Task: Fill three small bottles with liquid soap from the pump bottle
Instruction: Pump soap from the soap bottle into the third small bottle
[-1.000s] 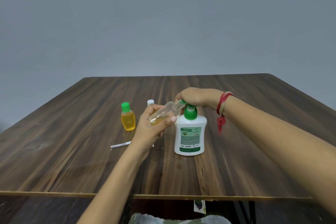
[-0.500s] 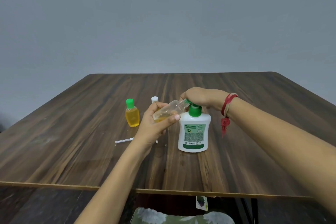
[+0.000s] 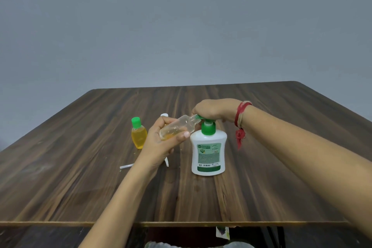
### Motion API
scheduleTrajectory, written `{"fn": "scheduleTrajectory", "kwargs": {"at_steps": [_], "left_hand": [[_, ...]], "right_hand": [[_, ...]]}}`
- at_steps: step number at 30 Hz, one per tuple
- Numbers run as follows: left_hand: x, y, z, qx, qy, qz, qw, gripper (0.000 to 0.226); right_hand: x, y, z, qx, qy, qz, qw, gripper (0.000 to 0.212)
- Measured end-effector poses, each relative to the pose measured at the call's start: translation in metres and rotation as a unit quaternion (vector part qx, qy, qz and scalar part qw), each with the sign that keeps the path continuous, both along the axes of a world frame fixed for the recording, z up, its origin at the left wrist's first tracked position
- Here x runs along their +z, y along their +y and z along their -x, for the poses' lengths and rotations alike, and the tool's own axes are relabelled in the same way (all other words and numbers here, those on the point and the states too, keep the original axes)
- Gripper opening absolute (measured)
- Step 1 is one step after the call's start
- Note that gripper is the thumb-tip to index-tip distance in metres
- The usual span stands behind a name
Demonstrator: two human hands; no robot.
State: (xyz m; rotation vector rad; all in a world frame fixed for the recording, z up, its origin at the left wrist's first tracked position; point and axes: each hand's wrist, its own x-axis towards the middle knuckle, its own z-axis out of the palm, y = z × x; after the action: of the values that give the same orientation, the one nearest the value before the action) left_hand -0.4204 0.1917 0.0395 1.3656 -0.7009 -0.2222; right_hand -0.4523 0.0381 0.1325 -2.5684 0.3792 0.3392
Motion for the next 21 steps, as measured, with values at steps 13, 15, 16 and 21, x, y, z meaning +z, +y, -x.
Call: {"fn": "scheduleTrajectory", "kwargs": {"at_steps": [13,15,16,21], "left_hand": [[-0.003,0.002,0.003,-0.002,0.001,-0.003,1.0,0.043],[-0.002,0.001,0.004,-0.005,0.004,0.004,1.0,0.044],[-0.002,0.001,0.004,-0.004,0.003,0.006,1.0,0.044],[-0.006,0.001,0.004,-0.008,0.01,-0.001,1.0,0.036]], "right_hand": [[-0.007,-0.001,0.0,0.007,-0.015,-0.004,1.0,0.027],[-0.005,-0.001,-0.001,0.009,-0.017,-0.013,1.0,0.031],[-0.004,-0.003,-0.003,0.01,-0.022,-0.016,1.0,0.031],[-0.011,-0.005,0.001,-0.012,-0.012,-0.02,1.0,0.024]]}}
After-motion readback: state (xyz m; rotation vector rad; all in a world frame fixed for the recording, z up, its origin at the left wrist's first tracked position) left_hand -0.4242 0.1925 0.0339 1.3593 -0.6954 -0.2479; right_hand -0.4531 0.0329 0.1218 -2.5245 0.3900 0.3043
